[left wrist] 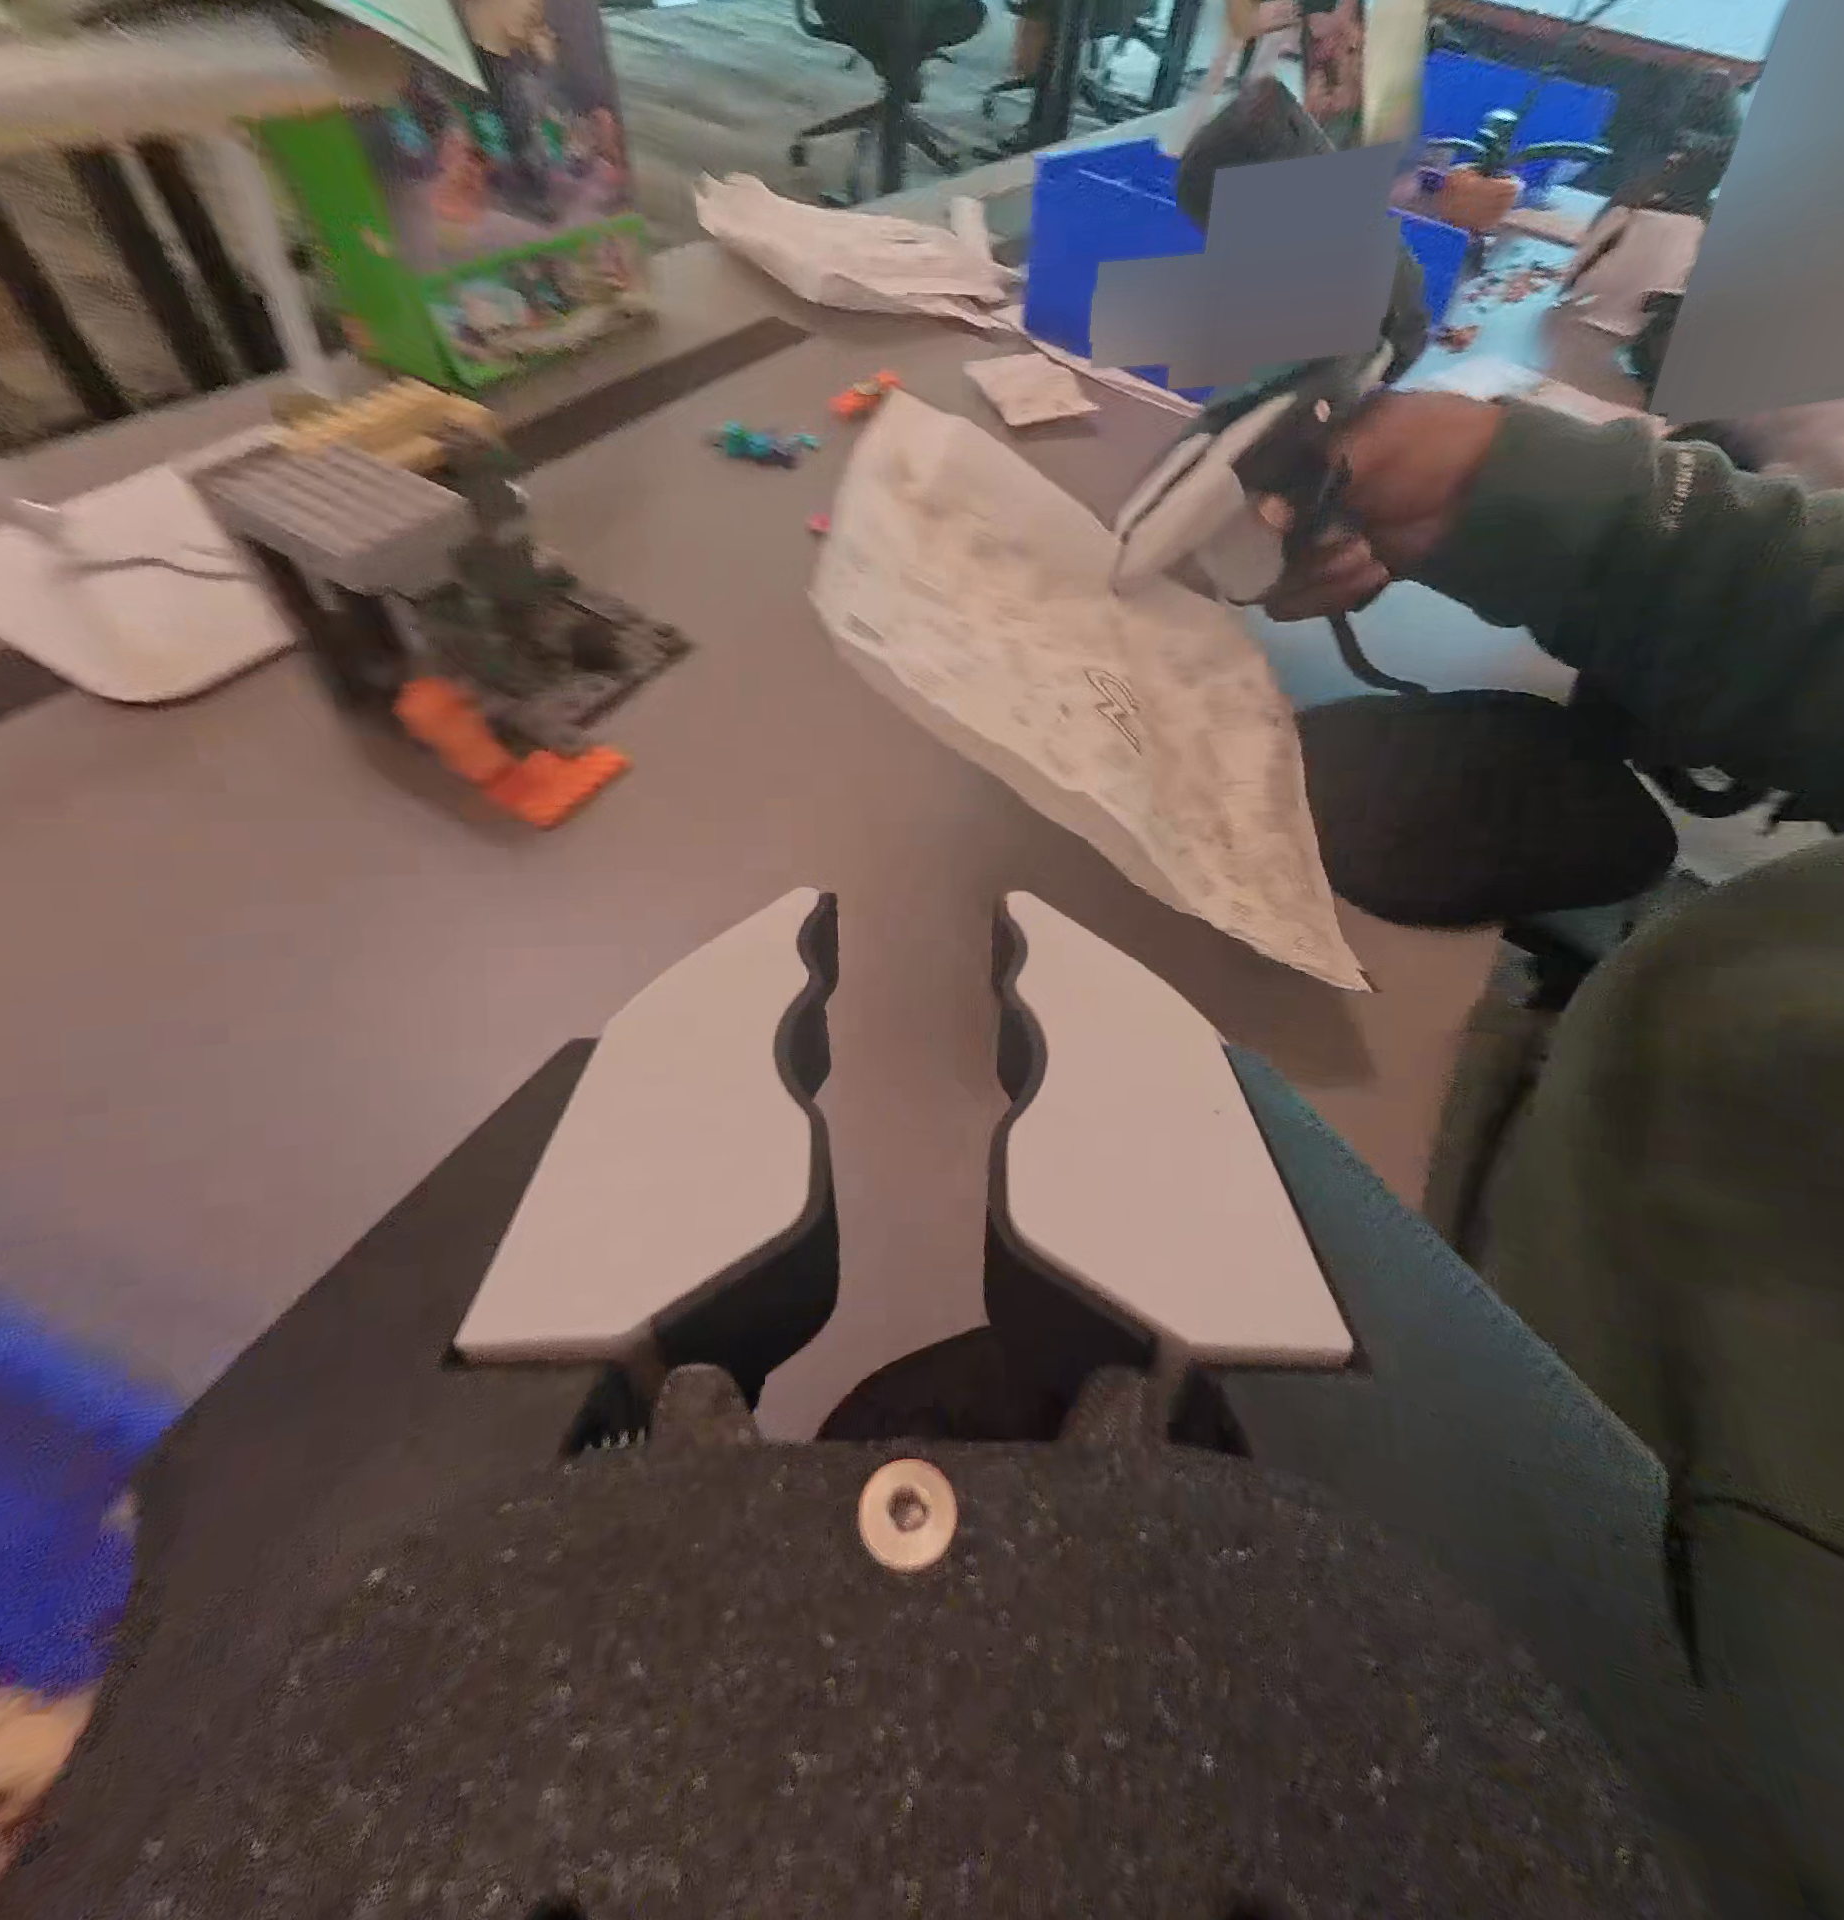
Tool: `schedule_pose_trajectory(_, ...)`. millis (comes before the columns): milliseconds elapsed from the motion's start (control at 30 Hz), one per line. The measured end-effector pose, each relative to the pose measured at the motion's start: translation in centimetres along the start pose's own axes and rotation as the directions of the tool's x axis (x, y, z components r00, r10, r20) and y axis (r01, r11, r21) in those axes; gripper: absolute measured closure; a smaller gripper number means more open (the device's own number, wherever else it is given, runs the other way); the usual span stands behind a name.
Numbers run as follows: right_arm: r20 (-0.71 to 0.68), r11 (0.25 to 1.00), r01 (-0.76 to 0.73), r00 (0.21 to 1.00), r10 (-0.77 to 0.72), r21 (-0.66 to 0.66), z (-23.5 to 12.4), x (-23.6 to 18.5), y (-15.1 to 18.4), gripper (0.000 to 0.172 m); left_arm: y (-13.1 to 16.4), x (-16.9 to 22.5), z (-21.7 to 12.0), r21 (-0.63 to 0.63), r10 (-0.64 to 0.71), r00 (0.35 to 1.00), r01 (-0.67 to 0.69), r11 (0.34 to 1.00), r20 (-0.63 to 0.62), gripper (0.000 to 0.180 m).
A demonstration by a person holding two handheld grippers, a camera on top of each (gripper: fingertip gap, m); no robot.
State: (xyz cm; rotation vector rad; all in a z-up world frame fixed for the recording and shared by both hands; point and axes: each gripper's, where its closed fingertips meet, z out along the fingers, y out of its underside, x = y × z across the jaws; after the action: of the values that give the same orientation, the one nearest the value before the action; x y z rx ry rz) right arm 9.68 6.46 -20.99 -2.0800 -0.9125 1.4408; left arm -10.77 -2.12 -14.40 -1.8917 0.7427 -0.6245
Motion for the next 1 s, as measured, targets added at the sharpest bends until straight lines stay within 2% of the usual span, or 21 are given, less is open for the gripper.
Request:
schedule_pose_trajectory(133, 0.118, 0.999, -0.040, 0.992, 0.036, 0.035, 0.7, -1.8, -0.5, 0.172, 3.0, 2.7, 4.2, -0.032, -0.096, 0.986, 0.092, 0.995, -0.133, 0.143)
schedule_pose_trajectory(233, 0.144, 1.000, -0.026, 0.989, 0.024, 0.017, 1.4, -2.5, -0.2, 0.172, 3.0, 4.6, 5.5, -0.007, -0.171, 0.954, 0.174, 0.985, -0.246, 0.138)
schedule_pose_trajectory(300, 0.150, 1.000, -0.017, 0.989, 0.016, 0.006, 1.9, -2.7, -0.1, 0.172, 2.8, 5.3, 6.0, 0.002, -0.183, 0.939, 0.192, 0.981, -0.291, 0.142)
schedule_pose_trajectory(467, 0.191, 1.000, 0.002, 0.982, -0.002, 0.000, 2.9, -3.5, 0.0, 0.172, 3.4, 5.1, 7.2, -0.033, -0.194, 0.942, 0.193, 0.981, -0.275, 0.154)
schedule_pose_trajectory(600, 0.188, 1.000, 0.018, 0.982, -0.015, -0.015, 3.4, -3.5, 0.3, 0.172, 3.5, 5.8, 7.4, -0.041, -0.205, 0.924, 0.202, 0.978, -0.323, 0.161)
schedule_pose_trajectory(700, 0.176, 1.000, 0.013, 0.984, -0.011, -0.010, 3.2, -3.0, 0.2, 0.172, 3.5, 5.2, 6.8, -0.032, -0.185, 0.930, 0.185, 0.982, -0.319, 0.158)
schedule_pose_trajectory(833, 0.163, 1.000, -0.011, 0.987, 0.008, 0.016, 2.4, -2.3, -0.2, 0.172, 3.2, 5.8, 5.4, 0.000, -0.189, 0.894, 0.206, 0.978, -0.405, 0.154)
schedule_pose_trajectory(1000, 0.172, 1.000, -0.021, 0.985, 0.018, 0.017, 2.7, -2.3, -0.1, 0.172, 3.2, 6.1, 5.6, 0.003, -0.207, 0.880, 0.230, 0.973, -0.428, 0.150)
